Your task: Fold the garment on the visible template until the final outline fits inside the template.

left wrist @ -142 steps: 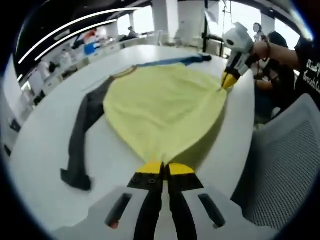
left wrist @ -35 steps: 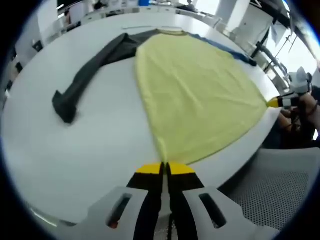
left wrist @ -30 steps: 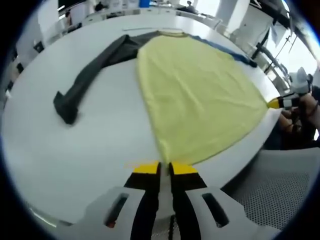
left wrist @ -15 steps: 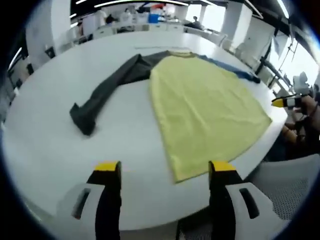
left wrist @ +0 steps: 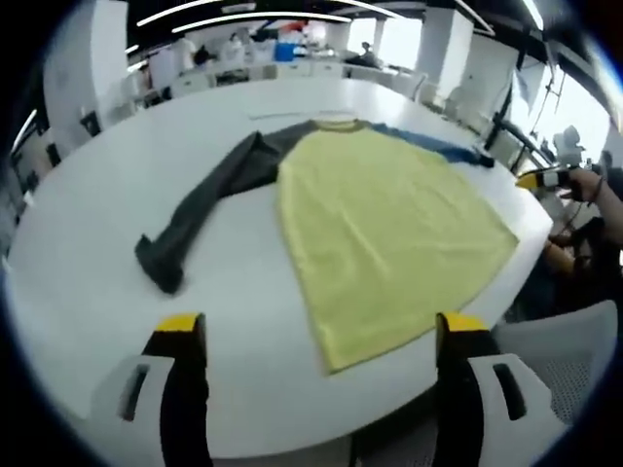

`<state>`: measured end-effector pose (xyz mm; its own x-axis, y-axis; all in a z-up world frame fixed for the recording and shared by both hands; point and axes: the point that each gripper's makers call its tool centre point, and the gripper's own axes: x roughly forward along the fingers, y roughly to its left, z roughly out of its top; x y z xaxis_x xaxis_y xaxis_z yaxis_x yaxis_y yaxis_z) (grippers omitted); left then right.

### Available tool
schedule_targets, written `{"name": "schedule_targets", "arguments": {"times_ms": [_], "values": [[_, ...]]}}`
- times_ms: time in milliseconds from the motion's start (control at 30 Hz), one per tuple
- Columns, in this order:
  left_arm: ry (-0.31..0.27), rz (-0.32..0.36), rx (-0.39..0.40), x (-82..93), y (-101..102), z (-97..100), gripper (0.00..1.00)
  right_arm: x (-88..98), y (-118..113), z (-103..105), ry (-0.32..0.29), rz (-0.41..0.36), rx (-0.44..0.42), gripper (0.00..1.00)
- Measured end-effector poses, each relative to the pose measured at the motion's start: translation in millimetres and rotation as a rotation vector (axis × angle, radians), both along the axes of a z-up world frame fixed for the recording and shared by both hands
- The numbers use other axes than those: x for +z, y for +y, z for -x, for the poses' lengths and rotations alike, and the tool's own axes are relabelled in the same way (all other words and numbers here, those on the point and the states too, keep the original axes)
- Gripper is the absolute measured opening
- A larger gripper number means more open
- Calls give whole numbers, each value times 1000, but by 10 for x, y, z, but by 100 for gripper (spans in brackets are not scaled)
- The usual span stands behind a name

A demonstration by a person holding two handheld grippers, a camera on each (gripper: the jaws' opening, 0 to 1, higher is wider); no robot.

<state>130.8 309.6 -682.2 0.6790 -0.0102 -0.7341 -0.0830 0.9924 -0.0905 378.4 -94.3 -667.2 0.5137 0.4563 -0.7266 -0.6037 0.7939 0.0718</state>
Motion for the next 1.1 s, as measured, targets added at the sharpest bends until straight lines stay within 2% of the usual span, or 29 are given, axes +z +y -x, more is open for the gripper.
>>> {"name": "schedule_targets", "arguments": {"times_ms": [67, 233, 367, 567, 700, 833, 967, 1100], "values": [[-6, -1, -6, 22, -15, -10, 99, 20, -50, -78, -16, 6, -13, 73], [-21, -6, -18, 79, -39, -36, 99, 24, -167, -297, -76, 50, -25, 69], [-27, -12, -21, 107, -44, -45, 99, 3, -221, -478, -111, 83, -11, 64], [-19, -13, -19, 125, -38, -32, 99, 38, -245, -795, -206, 129, 27, 54], [-18, -23, -15, 139, -26, -28, 99, 14, -250, -953, -230, 148, 35, 49], [-25, -26, -9, 157, -27, -38, 99, -105, -266, -1048, -208, 188, 55, 41], [-29, -35, -12, 175, -31, -46, 99, -189, -270, -1129, -175, 170, 36, 37], [-37, -32, -11, 195, -37, -61, 98, -226, -263, -1175, -175, 170, 25, 30]]}}
